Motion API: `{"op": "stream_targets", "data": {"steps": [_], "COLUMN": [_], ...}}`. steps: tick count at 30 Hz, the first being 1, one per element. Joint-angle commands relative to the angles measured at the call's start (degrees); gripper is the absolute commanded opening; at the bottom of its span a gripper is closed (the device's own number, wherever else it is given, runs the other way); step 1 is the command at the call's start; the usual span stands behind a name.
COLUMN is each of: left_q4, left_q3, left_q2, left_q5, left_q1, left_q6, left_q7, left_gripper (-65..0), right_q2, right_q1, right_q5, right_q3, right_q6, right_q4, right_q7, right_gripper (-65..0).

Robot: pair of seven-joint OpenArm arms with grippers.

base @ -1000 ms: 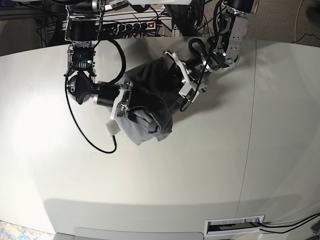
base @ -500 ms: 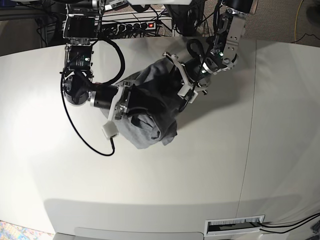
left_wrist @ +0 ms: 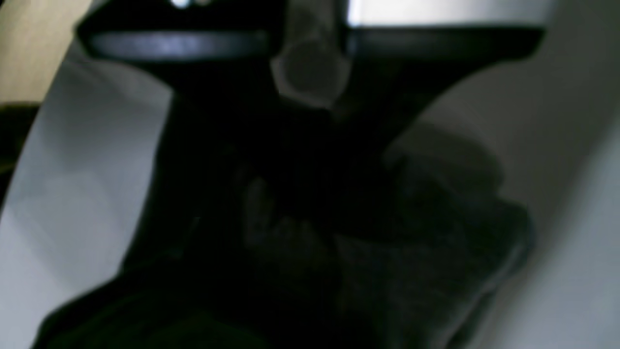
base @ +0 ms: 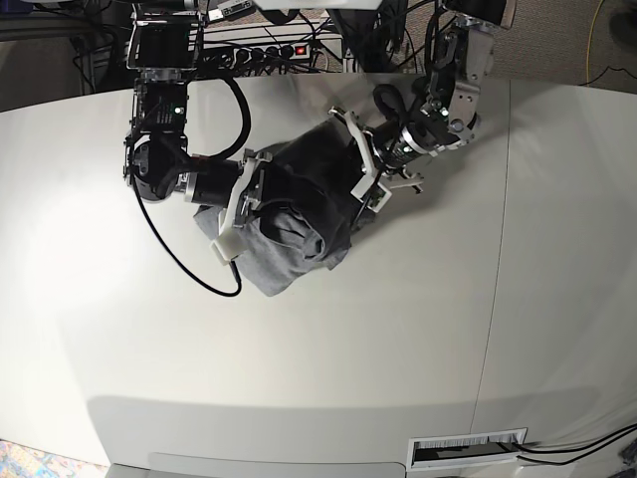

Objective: Fold the T-shirt properly
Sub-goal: 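Fold the other end with the right gripper toward the left gripper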

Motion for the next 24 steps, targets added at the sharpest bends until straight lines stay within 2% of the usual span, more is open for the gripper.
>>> {"op": "stream_targets", "data": {"steps": [1, 6, 11, 15, 21, 22, 24], "left_q4": [1.1, 7.2, 11.1, 11.1, 11.1, 11.1, 11.1], "left_q3": [-0.3, -0.3, -0.3, -0.3, -0.3, -0.3, -0.3], "left_q2": [-0.8, -0.8, -0.8, -0.8, -0.8, -0.8, -0.8], "left_q5": [3.7, 3.7, 0.9, -1.6, -3.6, -3.6, -3.7], "left_q1": [0.5, 0.6, 1.2, 1.2, 1.3, 1.3, 1.3], "left_q6": [1.5, 1.5, 2.6, 2.5, 2.5, 2.5, 2.5], "left_q7": [6.3, 11.8, 12.2, 11.2, 11.2, 11.2, 11.2], "left_gripper": [-65.0, -65.0, -65.0, -65.0, -65.0, -65.0, -65.0], "right_q2": [0.2, 0.1, 0.0, -0.2, -0.2, -0.2, -0.3], "right_q1": [1.3, 2.5, 4.7, 4.8, 4.9, 4.8, 4.9], "right_q5": [1.9, 6.5, 7.1, 6.1, -0.9, -0.9, 0.1], "right_q3": [0.2, 0.2, 0.0, -2.1, -8.2, -8.5, -8.5], "right_q6": [0.1, 0.1, 0.1, 0.1, 0.1, 0.1, 0.1], "right_q4": [1.1, 1.1, 1.1, 1.0, 1.0, 1.0, 1.0], "right_q7": [1.0, 1.0, 1.0, 1.0, 1.0, 1.0, 1.0], "right_gripper": [-56.2, -55.7, -55.7, -55.7, -55.7, -55.2, -48.0]}}
